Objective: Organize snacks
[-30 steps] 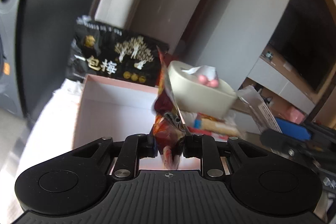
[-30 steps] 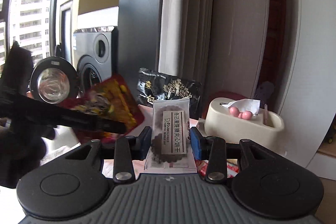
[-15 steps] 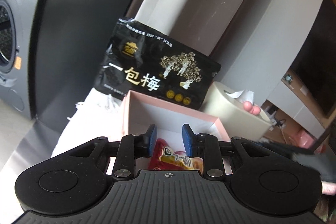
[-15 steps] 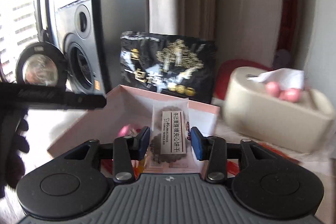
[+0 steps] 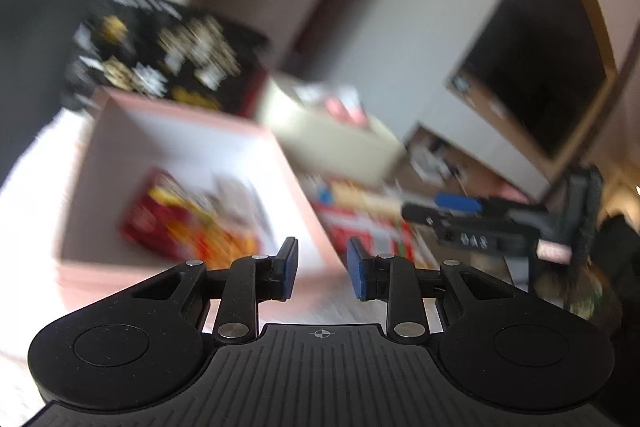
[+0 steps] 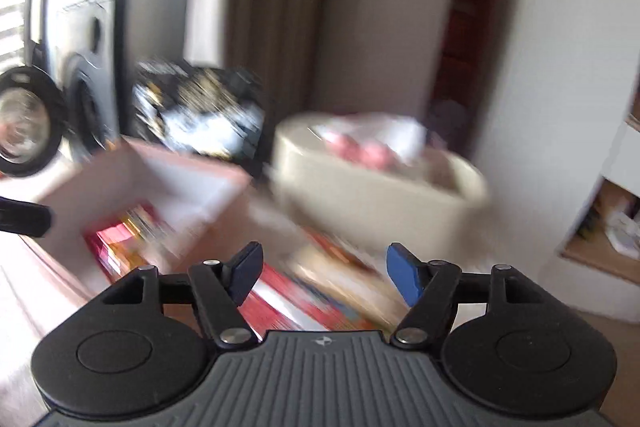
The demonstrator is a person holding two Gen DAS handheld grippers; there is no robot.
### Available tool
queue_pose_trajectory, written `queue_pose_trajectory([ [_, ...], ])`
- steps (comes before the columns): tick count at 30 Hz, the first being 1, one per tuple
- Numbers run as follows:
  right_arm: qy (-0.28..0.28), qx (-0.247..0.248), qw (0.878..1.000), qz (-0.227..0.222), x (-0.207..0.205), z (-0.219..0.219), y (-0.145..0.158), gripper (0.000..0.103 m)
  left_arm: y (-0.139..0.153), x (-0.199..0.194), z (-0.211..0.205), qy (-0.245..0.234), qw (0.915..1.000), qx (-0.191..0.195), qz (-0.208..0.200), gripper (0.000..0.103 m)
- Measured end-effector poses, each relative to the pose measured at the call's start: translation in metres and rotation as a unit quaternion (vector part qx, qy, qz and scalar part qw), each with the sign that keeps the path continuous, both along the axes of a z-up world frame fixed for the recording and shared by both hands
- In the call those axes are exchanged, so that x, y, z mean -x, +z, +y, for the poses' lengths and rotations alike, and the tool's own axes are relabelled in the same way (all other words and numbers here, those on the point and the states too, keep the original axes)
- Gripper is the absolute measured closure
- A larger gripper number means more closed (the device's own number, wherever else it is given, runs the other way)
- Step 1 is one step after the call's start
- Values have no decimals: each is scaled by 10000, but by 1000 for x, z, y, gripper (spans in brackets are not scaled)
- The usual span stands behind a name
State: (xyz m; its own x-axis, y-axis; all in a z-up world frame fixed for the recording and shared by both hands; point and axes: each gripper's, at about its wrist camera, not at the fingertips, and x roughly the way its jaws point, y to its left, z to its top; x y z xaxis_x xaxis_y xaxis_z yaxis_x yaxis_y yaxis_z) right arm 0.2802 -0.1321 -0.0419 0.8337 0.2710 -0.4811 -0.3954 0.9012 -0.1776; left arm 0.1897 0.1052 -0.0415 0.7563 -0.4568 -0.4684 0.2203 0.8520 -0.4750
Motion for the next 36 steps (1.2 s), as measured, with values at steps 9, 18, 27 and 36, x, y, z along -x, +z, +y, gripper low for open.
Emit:
queue_pose_trajectory([
  [9,173,-247,9995,23,-15,-18,-7,34,-35,-9,-31,120,9974,-318,635,73],
  [18,182,-1169,9743,1916,-128,-25,-17,40,-39,-5,-18,404,9963,-240,716,73],
  [27,898,-1279,9624,2220,-44,-29,-23,54,-38,-10,-17,506,9963,-67,691,73],
  [36,1235,-906,9611,2299,21,-21,-25,73,-34,-5,-34,233,9971,-103,714,73],
])
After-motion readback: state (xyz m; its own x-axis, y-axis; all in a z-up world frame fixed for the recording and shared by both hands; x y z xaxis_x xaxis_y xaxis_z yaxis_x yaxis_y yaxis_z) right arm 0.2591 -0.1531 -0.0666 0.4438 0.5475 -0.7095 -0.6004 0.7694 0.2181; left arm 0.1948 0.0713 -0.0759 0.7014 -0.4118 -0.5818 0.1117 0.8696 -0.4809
